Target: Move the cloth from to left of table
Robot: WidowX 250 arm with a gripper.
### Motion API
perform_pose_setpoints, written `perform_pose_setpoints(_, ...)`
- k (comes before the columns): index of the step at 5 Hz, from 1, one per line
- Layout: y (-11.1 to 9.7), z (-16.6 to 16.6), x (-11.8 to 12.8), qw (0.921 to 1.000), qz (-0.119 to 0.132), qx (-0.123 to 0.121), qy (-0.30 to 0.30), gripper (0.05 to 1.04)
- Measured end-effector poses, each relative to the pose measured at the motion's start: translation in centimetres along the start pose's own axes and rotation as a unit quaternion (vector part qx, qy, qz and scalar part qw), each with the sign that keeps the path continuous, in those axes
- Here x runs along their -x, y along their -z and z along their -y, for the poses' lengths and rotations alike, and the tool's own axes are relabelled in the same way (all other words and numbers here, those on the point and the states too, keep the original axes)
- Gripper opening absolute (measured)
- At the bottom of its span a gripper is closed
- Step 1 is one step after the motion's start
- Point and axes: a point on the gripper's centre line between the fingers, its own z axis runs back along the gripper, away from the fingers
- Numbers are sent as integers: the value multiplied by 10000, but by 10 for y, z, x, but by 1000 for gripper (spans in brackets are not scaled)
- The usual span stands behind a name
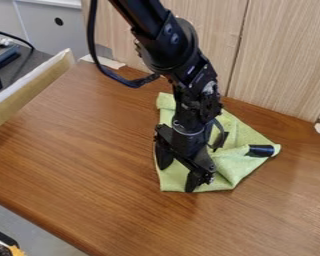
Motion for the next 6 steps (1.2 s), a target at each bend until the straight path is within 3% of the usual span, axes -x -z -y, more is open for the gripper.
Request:
perform_pose_setpoints(1, 1, -11, 4, 9996, 45, 51, -269, 1001)
perform_pose_setpoints(3, 5, -64, 25, 9926, -41, -33, -1216, 1001)
perform_pose_setpoints(5, 8, -124, 61, 9746, -189, -209, -2221, 1001)
perform_pose_setpoints(6, 8, -138, 73, 9683, -223, -249, -2476, 1001)
